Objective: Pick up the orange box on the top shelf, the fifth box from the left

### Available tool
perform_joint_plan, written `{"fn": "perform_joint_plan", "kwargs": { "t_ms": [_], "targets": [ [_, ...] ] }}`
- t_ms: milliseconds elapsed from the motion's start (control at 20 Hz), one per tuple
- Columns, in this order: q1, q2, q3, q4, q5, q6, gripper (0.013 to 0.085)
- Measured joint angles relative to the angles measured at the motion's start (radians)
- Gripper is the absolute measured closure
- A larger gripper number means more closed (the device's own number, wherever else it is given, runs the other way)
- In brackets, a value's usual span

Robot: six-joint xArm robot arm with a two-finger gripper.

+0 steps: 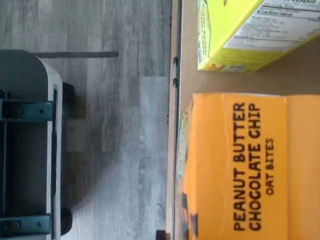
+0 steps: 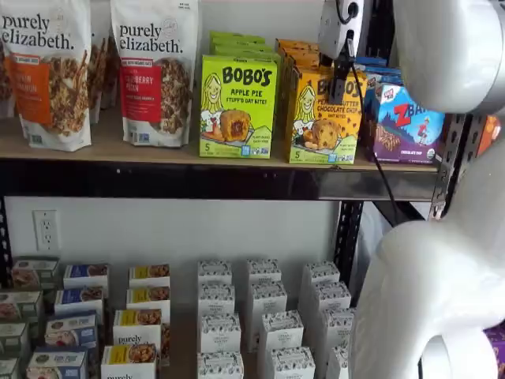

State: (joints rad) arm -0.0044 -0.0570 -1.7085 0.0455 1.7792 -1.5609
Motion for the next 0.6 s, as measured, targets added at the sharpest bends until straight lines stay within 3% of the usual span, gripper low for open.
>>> {"fn": "perform_joint_plan", "kwargs": {
  "t_ms": [400, 600],
  "targets": [
    [0.001, 0.005, -0.008, -0.001, 0.009, 0.001, 0.041],
    [0.0, 0.01, -0.016, 0.0, 0.018, 0.0, 0.049]
  ]
}}
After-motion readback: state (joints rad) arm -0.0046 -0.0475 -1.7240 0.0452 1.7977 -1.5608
